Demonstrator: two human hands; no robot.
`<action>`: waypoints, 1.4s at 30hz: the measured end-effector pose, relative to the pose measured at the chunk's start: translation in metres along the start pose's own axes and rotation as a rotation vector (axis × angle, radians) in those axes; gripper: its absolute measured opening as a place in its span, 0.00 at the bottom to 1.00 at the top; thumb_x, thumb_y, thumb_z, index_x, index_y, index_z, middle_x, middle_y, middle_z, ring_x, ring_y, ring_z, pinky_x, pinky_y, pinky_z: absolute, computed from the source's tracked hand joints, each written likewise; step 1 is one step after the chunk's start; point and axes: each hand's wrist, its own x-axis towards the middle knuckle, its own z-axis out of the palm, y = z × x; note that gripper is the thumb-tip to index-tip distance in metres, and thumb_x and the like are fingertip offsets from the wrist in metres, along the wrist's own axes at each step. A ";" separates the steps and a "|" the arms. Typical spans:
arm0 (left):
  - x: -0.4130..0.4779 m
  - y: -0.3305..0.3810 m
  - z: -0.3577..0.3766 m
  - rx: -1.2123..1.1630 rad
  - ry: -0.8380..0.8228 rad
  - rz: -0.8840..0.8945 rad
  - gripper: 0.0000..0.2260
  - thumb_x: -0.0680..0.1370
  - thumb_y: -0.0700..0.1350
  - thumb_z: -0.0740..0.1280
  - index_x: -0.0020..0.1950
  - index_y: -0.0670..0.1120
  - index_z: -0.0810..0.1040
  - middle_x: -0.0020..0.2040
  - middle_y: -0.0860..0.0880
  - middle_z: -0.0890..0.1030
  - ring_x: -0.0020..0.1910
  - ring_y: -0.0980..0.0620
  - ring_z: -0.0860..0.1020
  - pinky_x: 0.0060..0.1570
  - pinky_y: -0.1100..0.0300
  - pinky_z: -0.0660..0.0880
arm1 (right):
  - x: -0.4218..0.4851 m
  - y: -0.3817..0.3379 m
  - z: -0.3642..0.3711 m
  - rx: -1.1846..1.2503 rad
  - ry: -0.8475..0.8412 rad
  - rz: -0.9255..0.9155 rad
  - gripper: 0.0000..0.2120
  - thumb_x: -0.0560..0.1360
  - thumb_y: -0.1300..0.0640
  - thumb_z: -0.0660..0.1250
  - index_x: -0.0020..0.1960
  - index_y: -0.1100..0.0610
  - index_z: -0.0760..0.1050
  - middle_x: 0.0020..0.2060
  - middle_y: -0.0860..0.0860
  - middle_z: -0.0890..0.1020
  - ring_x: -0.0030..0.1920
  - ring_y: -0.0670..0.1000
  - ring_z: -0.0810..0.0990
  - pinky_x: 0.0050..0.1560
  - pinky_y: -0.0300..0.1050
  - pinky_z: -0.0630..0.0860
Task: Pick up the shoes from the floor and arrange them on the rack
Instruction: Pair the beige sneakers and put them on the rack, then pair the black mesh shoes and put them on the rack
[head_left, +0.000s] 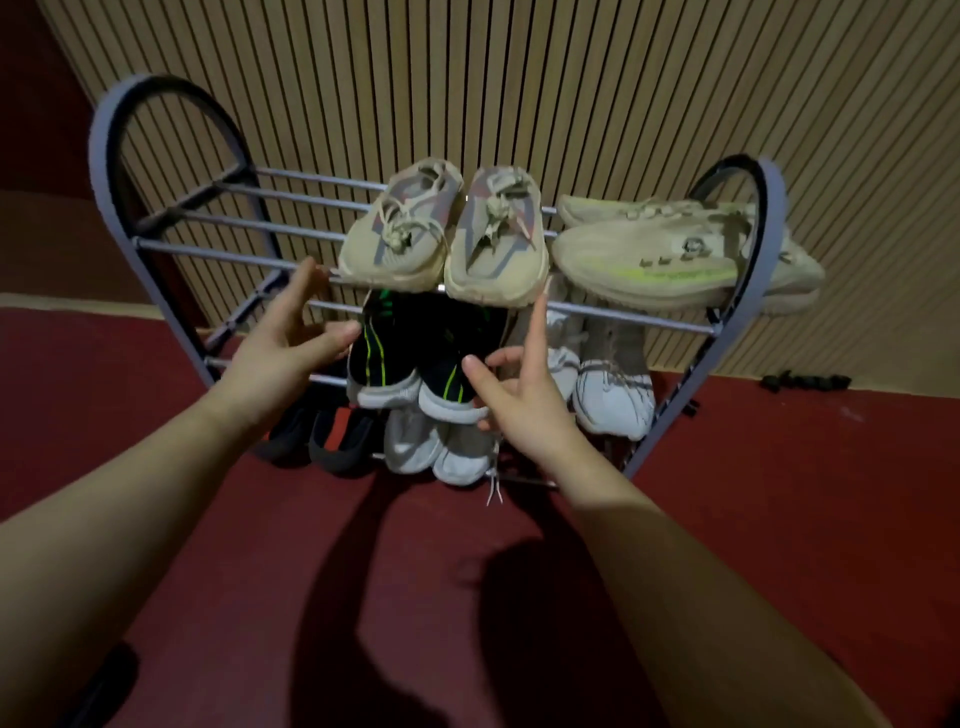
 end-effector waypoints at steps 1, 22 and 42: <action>-0.011 -0.008 0.002 0.040 0.064 0.030 0.36 0.75 0.46 0.68 0.77 0.54 0.51 0.74 0.58 0.61 0.62 0.58 0.75 0.56 0.63 0.75 | -0.007 0.011 0.002 -0.084 -0.026 -0.021 0.45 0.75 0.48 0.66 0.67 0.33 0.29 0.54 0.51 0.72 0.33 0.49 0.77 0.39 0.51 0.79; -0.147 -0.168 -0.135 0.790 0.035 -0.729 0.43 0.72 0.59 0.70 0.78 0.50 0.48 0.77 0.43 0.49 0.76 0.44 0.50 0.74 0.54 0.52 | -0.046 0.068 0.166 -0.686 -0.853 0.103 0.42 0.74 0.41 0.65 0.76 0.42 0.39 0.71 0.49 0.55 0.70 0.55 0.60 0.72 0.48 0.57; -0.045 -0.246 -0.230 1.318 -0.241 -0.768 0.61 0.62 0.69 0.71 0.74 0.50 0.29 0.78 0.43 0.41 0.76 0.40 0.38 0.70 0.39 0.36 | -0.007 0.094 0.269 -0.552 -0.875 0.271 0.37 0.76 0.48 0.64 0.72 0.38 0.40 0.70 0.49 0.55 0.58 0.47 0.76 0.62 0.36 0.67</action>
